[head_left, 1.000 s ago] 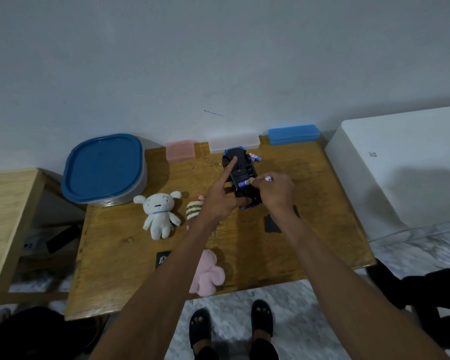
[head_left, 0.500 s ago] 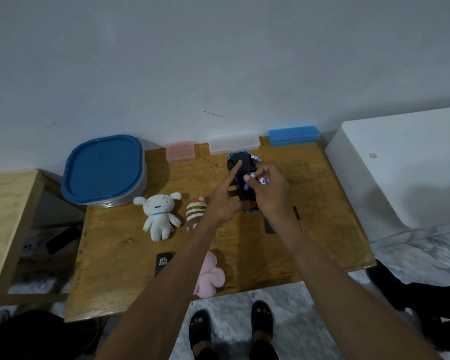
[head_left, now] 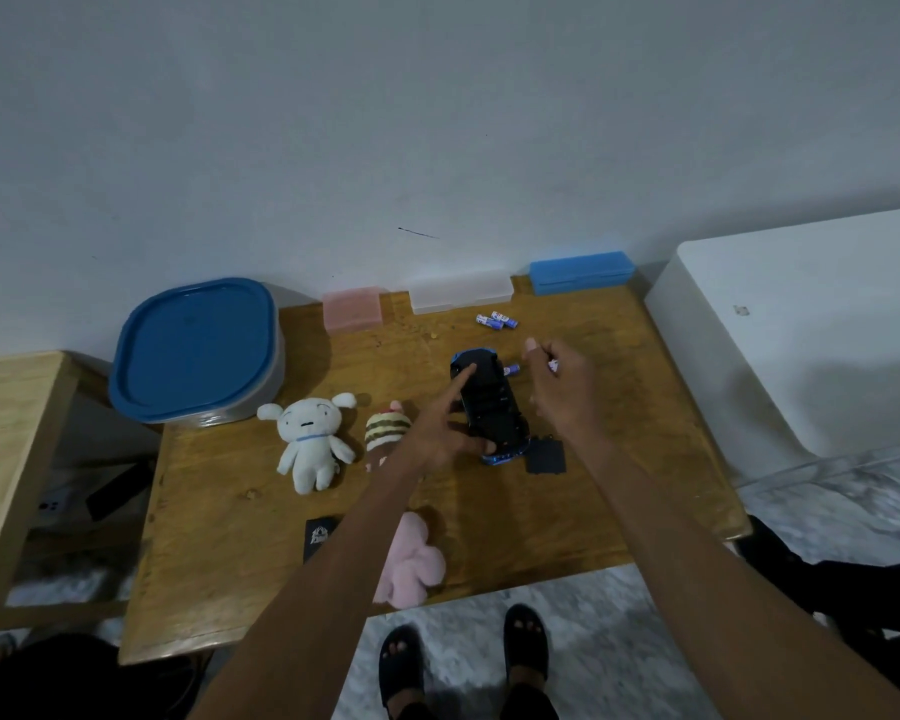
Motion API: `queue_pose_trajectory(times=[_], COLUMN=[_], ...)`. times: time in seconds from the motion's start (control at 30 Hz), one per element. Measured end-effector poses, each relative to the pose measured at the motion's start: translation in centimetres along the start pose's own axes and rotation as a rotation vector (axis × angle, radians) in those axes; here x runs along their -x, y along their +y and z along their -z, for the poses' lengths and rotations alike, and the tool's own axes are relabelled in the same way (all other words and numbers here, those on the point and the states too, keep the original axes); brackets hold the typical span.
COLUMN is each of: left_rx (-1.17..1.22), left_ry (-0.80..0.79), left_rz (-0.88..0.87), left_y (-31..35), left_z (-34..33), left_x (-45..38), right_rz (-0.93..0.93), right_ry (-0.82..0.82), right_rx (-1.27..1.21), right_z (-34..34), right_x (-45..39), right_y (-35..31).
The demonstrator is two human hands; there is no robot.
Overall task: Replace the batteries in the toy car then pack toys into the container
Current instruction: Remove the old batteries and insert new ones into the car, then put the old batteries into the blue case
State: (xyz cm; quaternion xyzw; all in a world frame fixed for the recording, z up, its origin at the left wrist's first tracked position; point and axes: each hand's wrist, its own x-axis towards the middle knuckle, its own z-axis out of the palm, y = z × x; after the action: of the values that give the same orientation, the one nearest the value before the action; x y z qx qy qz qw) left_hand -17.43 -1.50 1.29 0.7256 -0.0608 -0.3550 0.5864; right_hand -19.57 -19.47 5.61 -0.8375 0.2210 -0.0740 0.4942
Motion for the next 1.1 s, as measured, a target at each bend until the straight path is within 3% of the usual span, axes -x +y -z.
queue_pose_trajectory(times=[0.23,0.5,0.73,0.93,1.1], left_rx=[-0.187,-0.294,-0.618,-0.865,-0.777], left_ry=[-0.032,0.02,0.261,0.482,0.538], left_rz=[0.11,0.142,0.033,-0.107,-0.172], left_y=[-2.0,-2.5,1.7,5.8,7.2], left_z=[-0.2,-0.6,-2.8,-5.8,-7.8], left_x=[-0.8,-1.9,-3.1,-10.3,-16.6], right_rz=[-0.052,-0.07,-0.101,-0.128,-0.099], right_ry=[-0.075,-0.03,-0.006,0.068,0.241], right_rx=[0.0,-0.097,-0.122,-0.053,0.061], right_z=[-0.1,0.7,2.2,3.6,5.3], right_x=[-0.4,-1.7,-4.4,-10.1,-14.8], right_y=[3.3,5.6,5.3,5.2,8.1])
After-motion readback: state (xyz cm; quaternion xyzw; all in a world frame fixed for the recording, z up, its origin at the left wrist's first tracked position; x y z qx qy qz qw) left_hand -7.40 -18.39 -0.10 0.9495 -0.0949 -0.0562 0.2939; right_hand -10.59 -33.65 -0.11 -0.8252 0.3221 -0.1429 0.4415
